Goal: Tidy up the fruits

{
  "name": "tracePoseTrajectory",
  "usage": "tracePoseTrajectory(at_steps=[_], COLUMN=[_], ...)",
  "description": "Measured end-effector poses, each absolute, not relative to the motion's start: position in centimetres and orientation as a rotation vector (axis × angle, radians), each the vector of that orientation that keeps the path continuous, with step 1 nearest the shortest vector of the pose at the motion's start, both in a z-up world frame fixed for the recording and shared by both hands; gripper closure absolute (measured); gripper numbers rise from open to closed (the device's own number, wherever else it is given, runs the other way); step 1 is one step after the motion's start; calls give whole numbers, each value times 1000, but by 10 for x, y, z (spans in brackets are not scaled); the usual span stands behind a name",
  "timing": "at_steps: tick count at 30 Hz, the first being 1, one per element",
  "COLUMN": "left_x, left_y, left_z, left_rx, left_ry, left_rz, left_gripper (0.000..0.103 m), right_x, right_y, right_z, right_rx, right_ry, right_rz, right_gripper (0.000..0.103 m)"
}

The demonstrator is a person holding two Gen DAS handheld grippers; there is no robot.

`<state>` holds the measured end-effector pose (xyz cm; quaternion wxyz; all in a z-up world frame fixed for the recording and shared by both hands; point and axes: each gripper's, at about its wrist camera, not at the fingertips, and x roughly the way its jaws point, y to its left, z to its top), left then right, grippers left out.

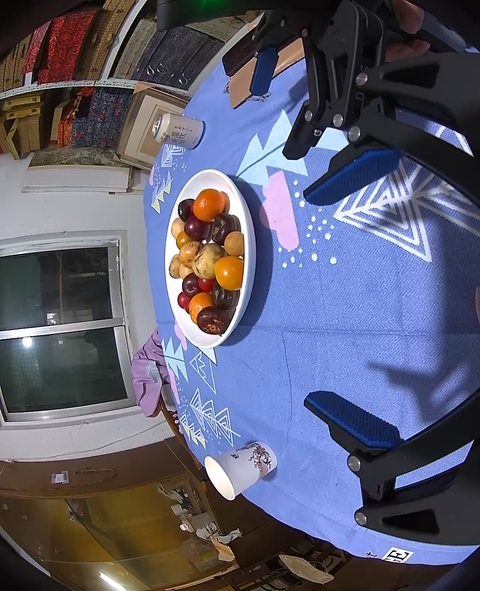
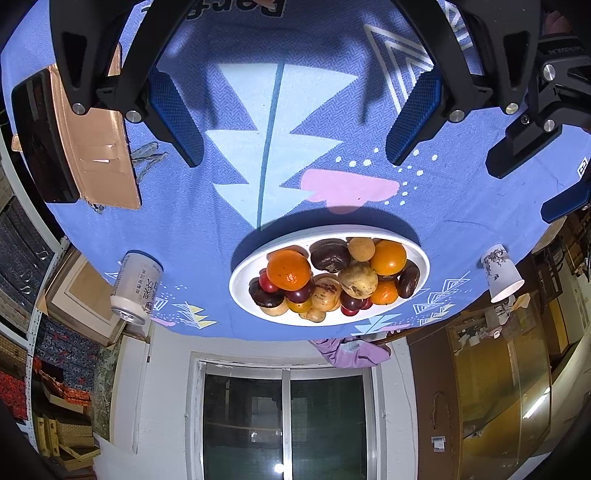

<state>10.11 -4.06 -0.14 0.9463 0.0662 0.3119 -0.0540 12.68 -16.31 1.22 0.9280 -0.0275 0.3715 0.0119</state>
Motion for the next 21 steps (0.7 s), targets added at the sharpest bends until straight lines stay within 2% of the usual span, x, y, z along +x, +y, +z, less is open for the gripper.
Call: tracePoseTrajectory(at_steps=[21], left_x=[100], left_y=[-37], left_z=[2], left_rx=[104], left_ry=[610], left_rz=[-106], left_gripper=[4], right_x=[126], right_y=[-160], right_z=[13], right_rx=[-60], right_ry=[758], right_rz=[28], right_gripper=[3])
